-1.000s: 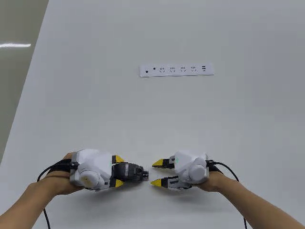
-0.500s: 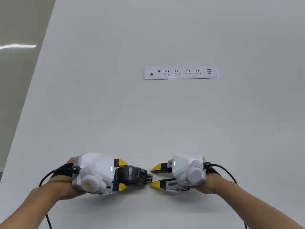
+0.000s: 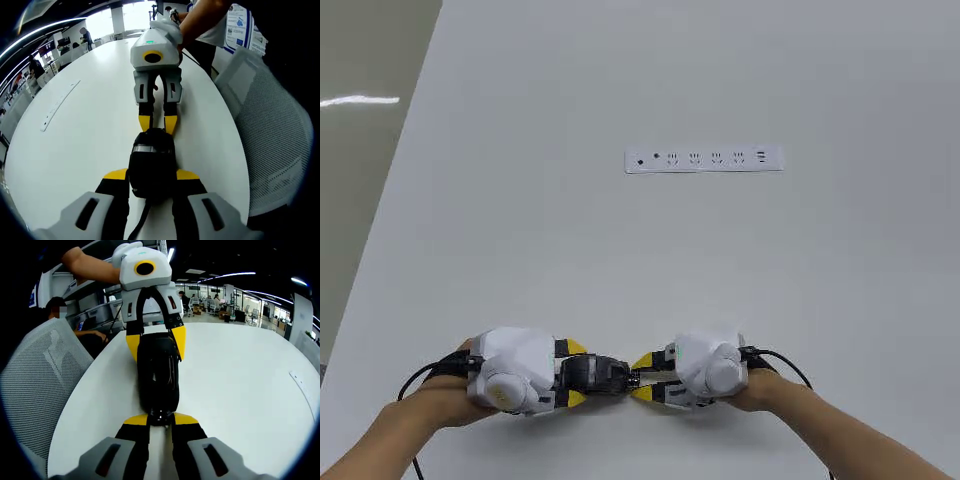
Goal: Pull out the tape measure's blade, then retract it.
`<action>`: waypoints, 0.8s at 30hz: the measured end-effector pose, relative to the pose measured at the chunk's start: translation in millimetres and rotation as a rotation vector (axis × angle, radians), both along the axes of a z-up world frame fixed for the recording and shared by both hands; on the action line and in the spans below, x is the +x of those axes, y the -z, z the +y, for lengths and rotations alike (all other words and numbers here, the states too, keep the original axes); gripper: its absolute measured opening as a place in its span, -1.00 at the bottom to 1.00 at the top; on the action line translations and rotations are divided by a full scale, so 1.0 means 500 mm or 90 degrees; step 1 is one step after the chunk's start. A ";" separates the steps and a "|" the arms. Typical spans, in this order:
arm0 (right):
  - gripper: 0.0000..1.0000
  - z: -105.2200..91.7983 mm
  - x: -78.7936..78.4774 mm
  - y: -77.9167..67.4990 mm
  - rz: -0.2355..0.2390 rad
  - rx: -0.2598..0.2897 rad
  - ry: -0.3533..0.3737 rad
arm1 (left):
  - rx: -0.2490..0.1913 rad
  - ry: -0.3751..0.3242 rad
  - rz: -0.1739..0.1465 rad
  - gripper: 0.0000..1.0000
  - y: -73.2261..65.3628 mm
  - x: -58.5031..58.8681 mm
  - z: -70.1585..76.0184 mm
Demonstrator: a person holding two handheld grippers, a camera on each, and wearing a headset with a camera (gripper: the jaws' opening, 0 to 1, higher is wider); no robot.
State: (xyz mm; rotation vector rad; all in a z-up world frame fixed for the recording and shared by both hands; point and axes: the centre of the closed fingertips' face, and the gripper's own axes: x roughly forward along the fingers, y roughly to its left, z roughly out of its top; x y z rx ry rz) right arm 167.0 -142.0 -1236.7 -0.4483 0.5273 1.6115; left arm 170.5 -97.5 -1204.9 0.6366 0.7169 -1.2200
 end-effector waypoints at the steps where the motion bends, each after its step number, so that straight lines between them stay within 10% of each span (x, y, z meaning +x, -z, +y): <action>1: -0.69 0.002 0.001 -0.001 -0.002 0.001 0.000 | -0.002 -0.003 -0.001 -0.43 0.000 0.000 0.000; 24: -0.80 0.000 0.004 0.003 -0.017 -0.020 0.014 | -0.010 -0.013 -0.003 -0.42 0.001 0.002 0.000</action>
